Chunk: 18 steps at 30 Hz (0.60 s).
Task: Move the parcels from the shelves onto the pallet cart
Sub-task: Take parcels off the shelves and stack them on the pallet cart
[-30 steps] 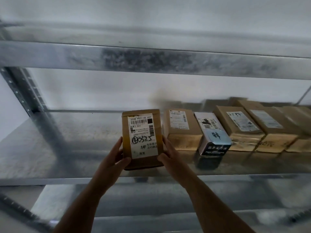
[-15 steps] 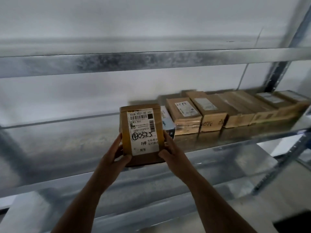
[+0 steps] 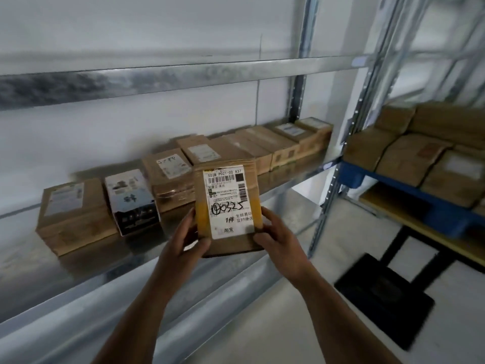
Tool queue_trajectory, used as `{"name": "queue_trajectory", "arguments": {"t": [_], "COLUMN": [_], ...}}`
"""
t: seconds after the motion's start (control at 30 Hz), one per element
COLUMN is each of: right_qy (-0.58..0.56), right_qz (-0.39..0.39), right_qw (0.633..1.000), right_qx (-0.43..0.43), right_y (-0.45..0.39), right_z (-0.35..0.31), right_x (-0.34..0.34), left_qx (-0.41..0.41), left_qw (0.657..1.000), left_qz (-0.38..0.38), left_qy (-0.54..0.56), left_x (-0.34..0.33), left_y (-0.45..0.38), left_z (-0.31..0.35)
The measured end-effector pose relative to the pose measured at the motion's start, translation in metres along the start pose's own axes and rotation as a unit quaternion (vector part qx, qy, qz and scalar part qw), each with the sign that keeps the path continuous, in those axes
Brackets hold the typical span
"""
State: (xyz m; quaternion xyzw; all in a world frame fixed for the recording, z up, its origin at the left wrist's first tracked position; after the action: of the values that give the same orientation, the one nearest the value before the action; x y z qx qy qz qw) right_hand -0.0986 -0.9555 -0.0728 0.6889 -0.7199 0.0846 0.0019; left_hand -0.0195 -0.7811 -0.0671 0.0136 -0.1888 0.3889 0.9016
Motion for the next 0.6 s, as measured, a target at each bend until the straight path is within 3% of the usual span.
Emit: {"name": "queue_trajectory", "arguments": {"t": [0.6], "right_qy": [0.012], "right_qz": [0.267], "right_qw": [0.963], "right_qx": [-0.036], "right_y": [0.081], "right_z": [0.039], "right_x": [0.243], "left_qx": [0.008], "left_qw": [0.973], "left_qz": [-0.227], "left_qy": [0.035], "left_x": [-0.212], "left_y": [-0.179], "left_z": [0.040]}}
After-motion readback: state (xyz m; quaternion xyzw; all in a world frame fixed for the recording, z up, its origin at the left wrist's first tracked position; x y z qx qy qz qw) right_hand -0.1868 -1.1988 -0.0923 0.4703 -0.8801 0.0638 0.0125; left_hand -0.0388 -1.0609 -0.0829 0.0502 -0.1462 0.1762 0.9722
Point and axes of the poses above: each hand's wrist, its own y-axis away from the middle knuckle, its own x-axis out of the back of the hand, z = x × y, the point moved 10 cm from there along -y, towards the middle knuckle, and after that the axes turned 14 degrees about -z, right-handed, at the moved point
